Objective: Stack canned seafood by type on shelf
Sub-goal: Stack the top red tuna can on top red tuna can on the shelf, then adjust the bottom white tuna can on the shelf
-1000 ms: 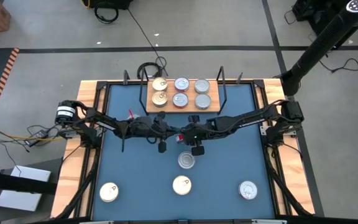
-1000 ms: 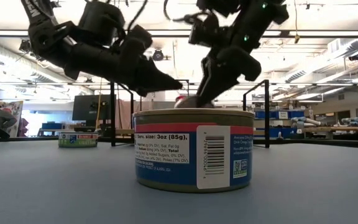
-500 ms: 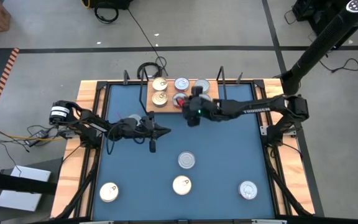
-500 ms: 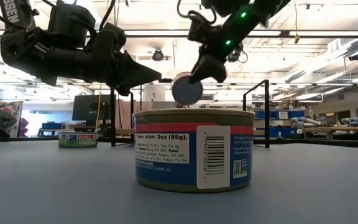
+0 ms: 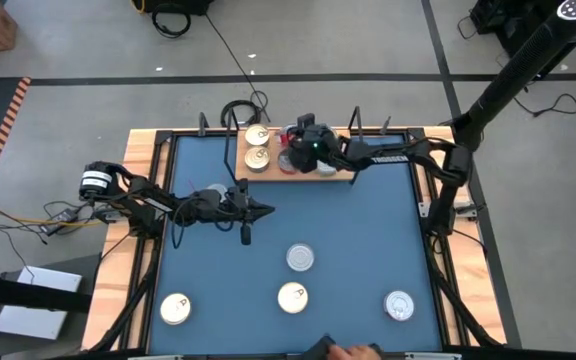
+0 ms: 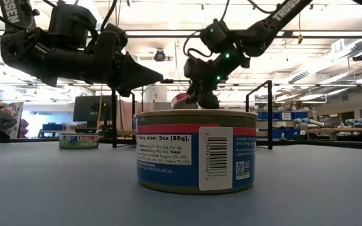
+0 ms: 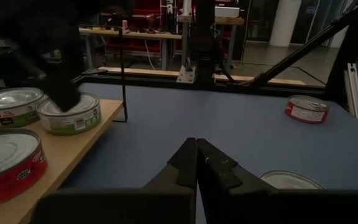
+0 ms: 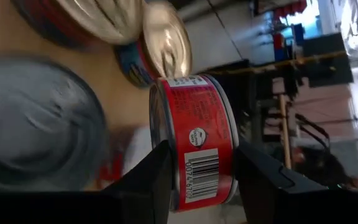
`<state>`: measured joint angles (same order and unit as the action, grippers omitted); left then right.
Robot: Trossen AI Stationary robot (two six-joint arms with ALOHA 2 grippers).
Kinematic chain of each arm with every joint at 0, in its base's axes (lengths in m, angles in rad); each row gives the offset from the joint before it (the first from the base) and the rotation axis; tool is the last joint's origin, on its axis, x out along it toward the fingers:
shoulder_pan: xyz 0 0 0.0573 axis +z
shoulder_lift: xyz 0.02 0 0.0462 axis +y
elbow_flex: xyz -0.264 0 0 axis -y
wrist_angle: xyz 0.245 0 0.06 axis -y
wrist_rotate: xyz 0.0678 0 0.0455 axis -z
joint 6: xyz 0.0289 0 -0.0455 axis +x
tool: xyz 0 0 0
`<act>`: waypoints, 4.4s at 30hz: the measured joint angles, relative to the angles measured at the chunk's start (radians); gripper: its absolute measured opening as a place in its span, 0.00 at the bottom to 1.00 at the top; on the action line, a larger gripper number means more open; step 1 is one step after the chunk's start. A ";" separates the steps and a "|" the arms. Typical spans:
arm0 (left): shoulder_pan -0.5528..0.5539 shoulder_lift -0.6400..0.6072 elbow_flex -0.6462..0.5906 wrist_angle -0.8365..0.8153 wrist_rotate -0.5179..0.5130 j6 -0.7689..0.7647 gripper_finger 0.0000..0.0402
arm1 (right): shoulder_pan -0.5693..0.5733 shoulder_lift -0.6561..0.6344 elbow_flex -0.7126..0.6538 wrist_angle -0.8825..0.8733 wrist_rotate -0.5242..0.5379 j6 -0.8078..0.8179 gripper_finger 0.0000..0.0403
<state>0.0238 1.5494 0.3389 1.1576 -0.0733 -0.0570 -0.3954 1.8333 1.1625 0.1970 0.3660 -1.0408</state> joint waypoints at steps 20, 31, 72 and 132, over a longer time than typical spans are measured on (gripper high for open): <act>0.000 0.000 0.000 -0.010 -0.007 0.004 0.03 | -0.116 0.056 0.002 0.075 -0.097 0.042 0.37; 0.000 0.001 0.000 -0.025 -0.007 0.004 0.03 | -0.116 0.056 0.001 -0.002 -0.098 0.043 0.54; 0.000 0.001 0.000 -0.027 0.007 0.000 0.03 | -0.115 0.046 0.082 -0.224 -0.027 0.129 0.60; 0.000 0.001 0.000 -0.050 0.007 0.008 0.03 | -0.058 0.035 0.258 -1.020 -0.260 0.631 0.01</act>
<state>0.0239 1.5501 0.3389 1.1072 -0.0666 -0.0494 -0.4531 1.8683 1.4208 -0.8227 0.1065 -0.4095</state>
